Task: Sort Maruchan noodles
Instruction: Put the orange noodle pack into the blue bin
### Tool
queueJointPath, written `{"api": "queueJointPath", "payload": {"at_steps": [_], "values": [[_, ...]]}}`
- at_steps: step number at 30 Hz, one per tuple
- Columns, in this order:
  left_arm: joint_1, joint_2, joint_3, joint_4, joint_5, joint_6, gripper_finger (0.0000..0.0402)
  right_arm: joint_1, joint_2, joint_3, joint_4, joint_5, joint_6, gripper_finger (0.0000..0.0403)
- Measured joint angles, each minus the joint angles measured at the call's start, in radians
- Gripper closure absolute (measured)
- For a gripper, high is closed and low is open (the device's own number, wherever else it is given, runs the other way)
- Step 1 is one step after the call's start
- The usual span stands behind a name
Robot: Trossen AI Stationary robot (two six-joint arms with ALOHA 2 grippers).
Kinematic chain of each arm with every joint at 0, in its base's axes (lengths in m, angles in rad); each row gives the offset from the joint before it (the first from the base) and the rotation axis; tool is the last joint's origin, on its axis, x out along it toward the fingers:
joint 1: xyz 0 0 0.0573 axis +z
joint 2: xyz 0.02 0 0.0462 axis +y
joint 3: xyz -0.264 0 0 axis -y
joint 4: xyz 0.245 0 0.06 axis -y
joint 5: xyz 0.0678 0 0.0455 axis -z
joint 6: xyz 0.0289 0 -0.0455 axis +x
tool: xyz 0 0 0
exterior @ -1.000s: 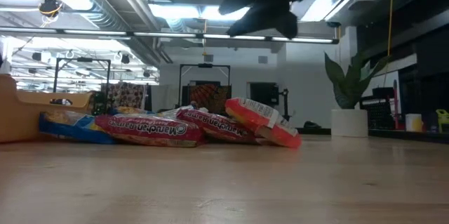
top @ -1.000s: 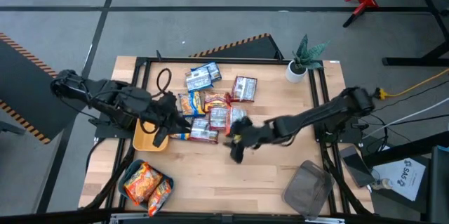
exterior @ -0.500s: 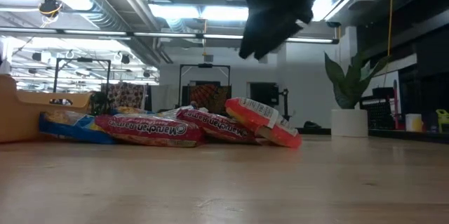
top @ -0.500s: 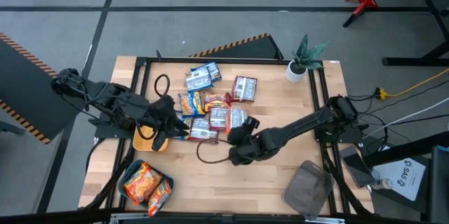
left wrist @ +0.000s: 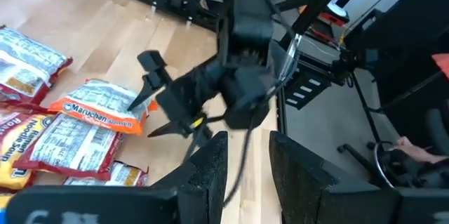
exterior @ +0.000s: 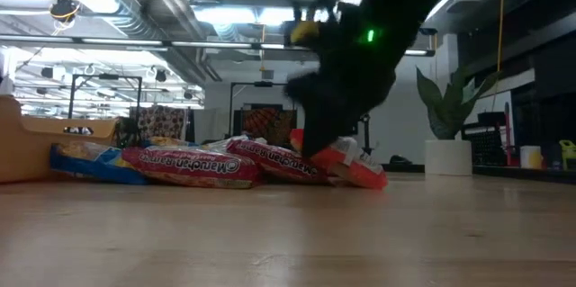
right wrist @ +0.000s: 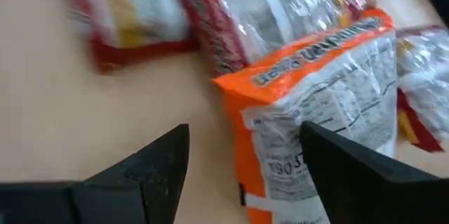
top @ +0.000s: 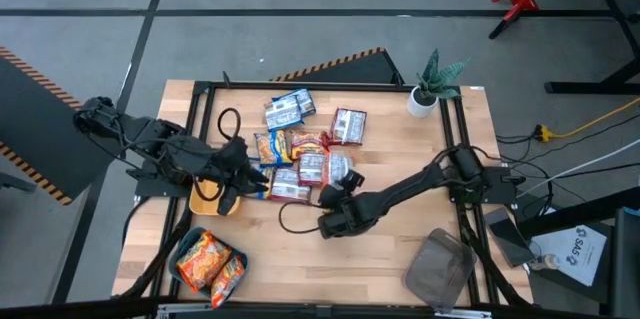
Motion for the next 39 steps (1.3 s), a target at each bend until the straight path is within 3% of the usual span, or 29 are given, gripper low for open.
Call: {"api": "queueJointPath", "payload": {"at_steps": [6,12,16,20,26,39], "values": [[0.000,0.000,0.000,-0.017,-0.021,-0.001,0.0301,-0.018,0.038,-0.001,-0.150,0.109,0.188,0.0138],[0.000,0.000,0.000,-0.049,-0.024,-0.001,0.0301,-0.028,0.039,-0.001,-0.392,0.099,0.346,0.0139],[0.000,0.000,0.000,-0.054,-0.061,0.000,0.0301,-0.067,0.037,-0.027,-0.415,0.040,0.393,0.0149],[0.000,0.000,0.000,-0.054,-0.094,0.000,0.0301,-0.119,0.036,-0.066,-0.386,-0.048,0.389,0.0218],[0.000,0.000,0.000,-0.059,-0.102,0.001,0.0301,-0.133,0.031,-0.050,-0.399,-0.106,0.362,0.0380],[0.000,0.000,0.000,-0.058,-0.082,-0.005,0.0301,-0.053,-0.053,0.241,-0.491,-0.248,0.290,0.0402]]}}
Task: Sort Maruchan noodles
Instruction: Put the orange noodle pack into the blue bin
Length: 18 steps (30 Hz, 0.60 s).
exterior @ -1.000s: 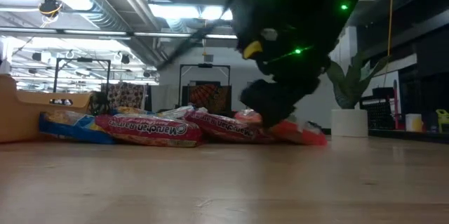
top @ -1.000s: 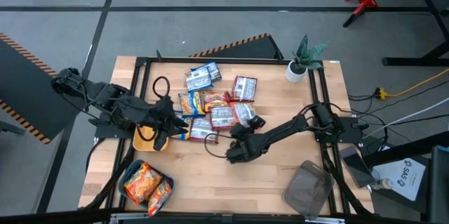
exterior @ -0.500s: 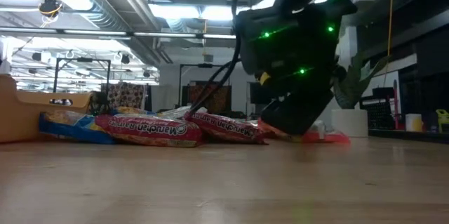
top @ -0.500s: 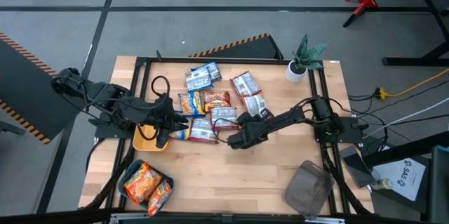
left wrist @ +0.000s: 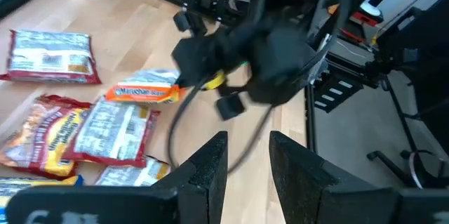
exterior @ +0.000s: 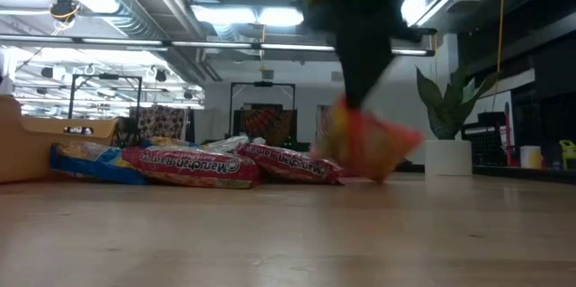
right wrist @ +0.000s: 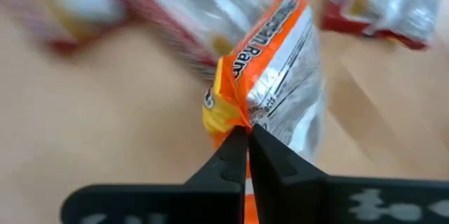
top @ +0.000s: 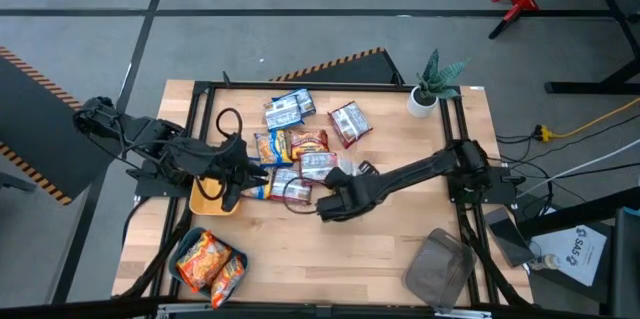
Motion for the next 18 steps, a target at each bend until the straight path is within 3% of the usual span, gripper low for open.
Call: {"api": "queueJointPath", "payload": {"at_steps": [7,13,18], "values": [[-0.038,-0.004,0.000,0.011,0.041,-0.052,0.0301,0.063,-0.029,0.208,0.130,-0.024,-0.032,0.0403],[-0.126,-0.004,0.000,0.016,0.025,-0.107,0.0301,0.081,-0.020,0.192,0.543,-0.054,-0.092,0.0403],[-0.212,-0.004,0.000,0.015,-0.038,-0.157,0.0301,0.078,0.007,0.183,0.601,-0.035,-0.199,0.0400]]}}
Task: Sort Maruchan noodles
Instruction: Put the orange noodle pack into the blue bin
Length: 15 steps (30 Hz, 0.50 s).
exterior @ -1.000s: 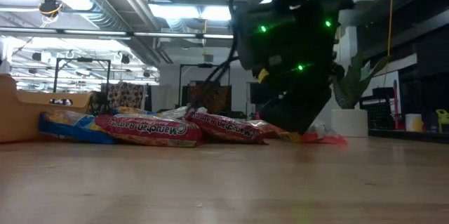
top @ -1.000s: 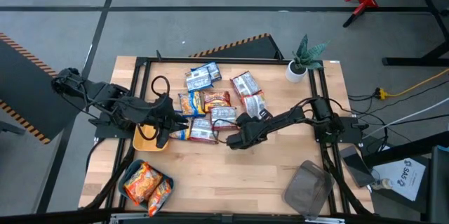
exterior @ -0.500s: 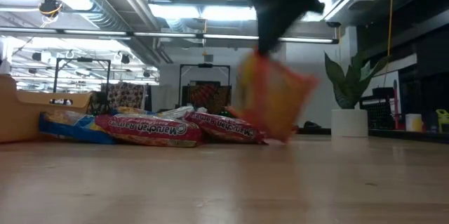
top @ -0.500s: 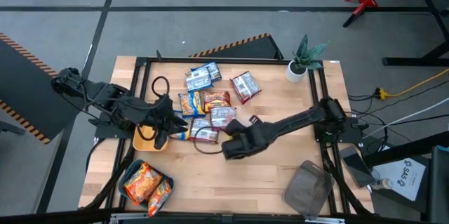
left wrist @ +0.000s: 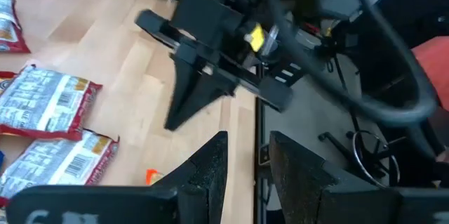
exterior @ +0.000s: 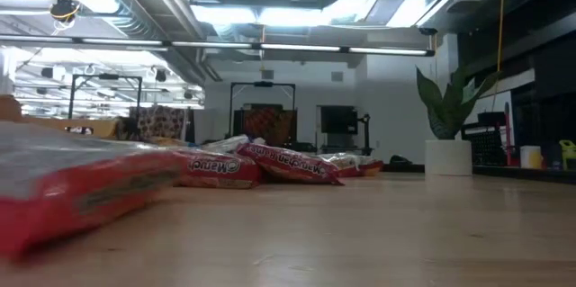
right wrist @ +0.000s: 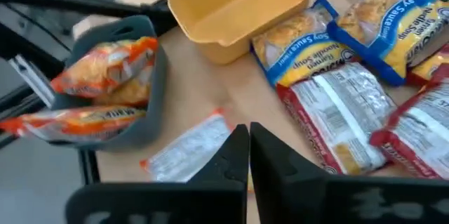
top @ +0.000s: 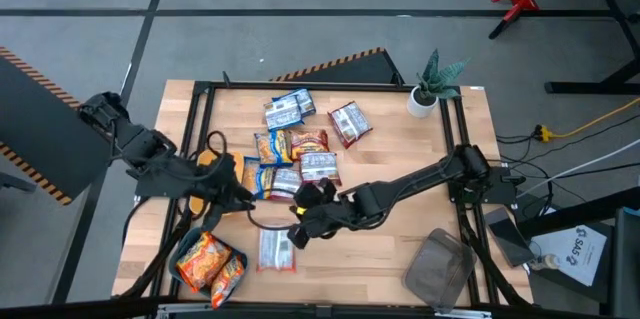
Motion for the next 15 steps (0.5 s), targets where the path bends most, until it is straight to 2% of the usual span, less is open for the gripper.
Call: {"api": "queueJointPath", "payload": {"at_steps": [5,9,12,15], "values": [[-0.067,0.000,0.000,0.001,-0.059,-0.025,0.0301,0.025,-0.003,0.002,0.058,-0.221,-0.128,0.0360],[-0.101,0.021,-0.002,0.004,-0.096,-0.046,0.0301,0.083,0.022,0.004,0.110,-0.247,-0.201,0.0302],[-0.115,0.064,-0.033,0.024,-0.072,-0.144,0.0301,0.114,0.038,0.002,0.062,-0.259,-0.038,0.0257],[-0.122,0.132,-0.079,-0.043,-0.016,-0.300,0.0301,0.146,0.038,0.003,-0.060,-0.247,0.196,0.0218]]}}
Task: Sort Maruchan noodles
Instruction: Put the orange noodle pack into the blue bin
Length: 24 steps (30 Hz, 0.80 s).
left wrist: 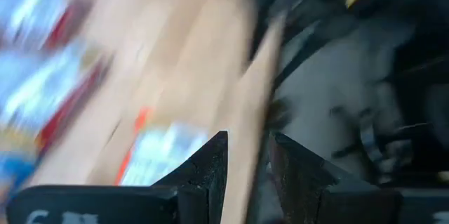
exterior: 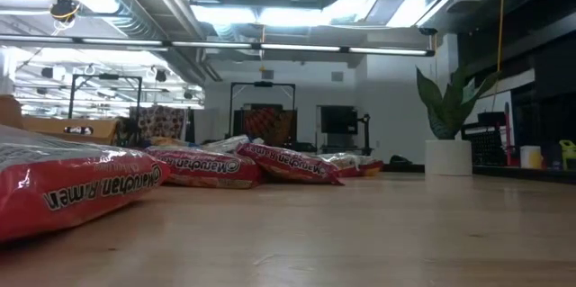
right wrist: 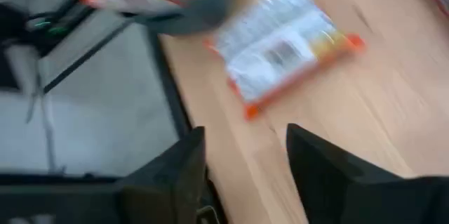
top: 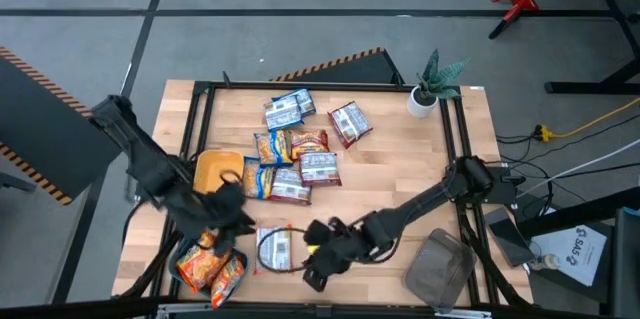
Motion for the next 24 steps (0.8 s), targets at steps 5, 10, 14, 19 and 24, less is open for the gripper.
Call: {"api": "queueJointPath", "payload": {"at_steps": [5,10,14,19,24], "values": [[0.000,0.079,-0.121,-0.084,0.080,-0.254,0.0301,0.125,-0.007,-0.001,-0.117,0.166,0.255,0.0196],[0.017,0.083,-0.297,0.158,0.093,-0.345,0.0301,0.205,0.026,0.000,-0.194,0.403,0.521,0.0193],[0.061,0.085,-0.403,0.353,0.135,-0.331,0.0301,0.197,0.083,-0.001,-0.128,0.457,0.466,0.0193],[0.119,0.134,-0.430,0.388,0.188,-0.281,0.0301,0.169,0.172,-0.001,0.173,0.370,-0.058,0.0193],[0.157,0.219,-0.430,0.390,0.226,-0.223,0.0309,0.131,0.239,-0.001,0.303,0.241,-0.265,0.0193]]}}
